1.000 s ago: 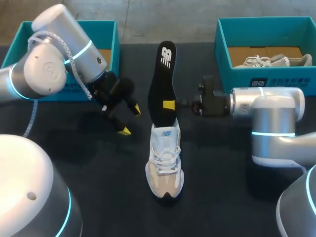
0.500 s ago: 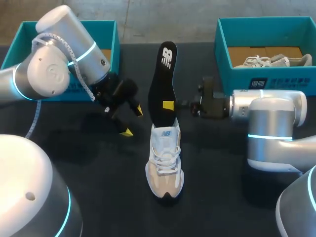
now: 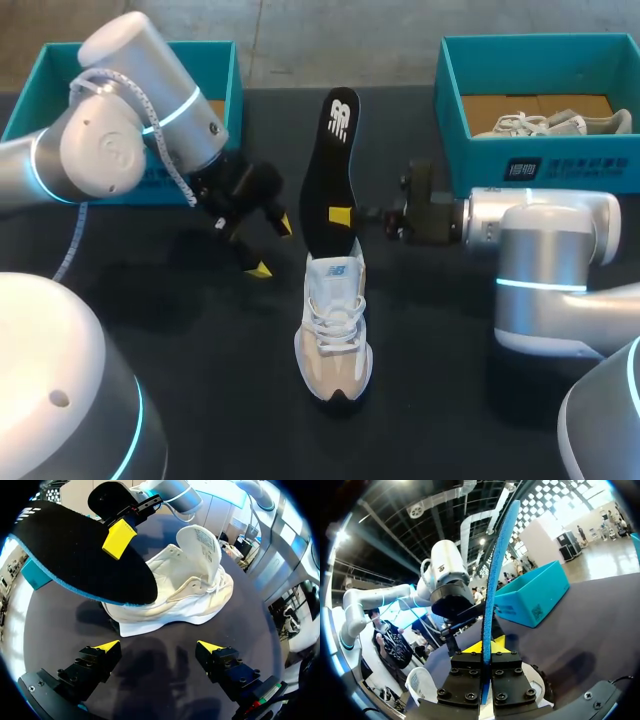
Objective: Take the shoe out of the shoebox, open the shoe tongue, remove and reinsert the insole, then place the shoe into the shoebox
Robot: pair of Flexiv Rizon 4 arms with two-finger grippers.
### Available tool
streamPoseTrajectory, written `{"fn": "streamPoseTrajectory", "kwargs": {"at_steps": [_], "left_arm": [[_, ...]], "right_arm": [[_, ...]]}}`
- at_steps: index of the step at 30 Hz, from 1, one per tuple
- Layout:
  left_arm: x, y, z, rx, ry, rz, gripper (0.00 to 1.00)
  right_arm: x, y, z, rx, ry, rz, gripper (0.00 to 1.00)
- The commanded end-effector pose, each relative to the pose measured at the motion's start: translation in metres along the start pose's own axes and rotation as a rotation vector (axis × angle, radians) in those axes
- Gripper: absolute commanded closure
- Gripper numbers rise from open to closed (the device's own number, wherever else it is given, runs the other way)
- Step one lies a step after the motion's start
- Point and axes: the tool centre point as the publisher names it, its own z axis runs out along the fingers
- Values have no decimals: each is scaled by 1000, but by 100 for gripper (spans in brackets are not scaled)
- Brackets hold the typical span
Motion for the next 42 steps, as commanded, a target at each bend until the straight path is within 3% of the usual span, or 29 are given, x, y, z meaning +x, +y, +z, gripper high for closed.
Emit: {"fn": "streamPoseTrajectory", "kwargs": {"at_steps": [1, 42], "left_arm": [[-4, -1, 4, -7, 4, 0, 0], [-6, -5, 15, -64, -31, -5, 0]], "right_arm": [[2, 0, 0, 2, -15, -3, 100], [0, -12, -5, 0, -15, 13, 100]]}}
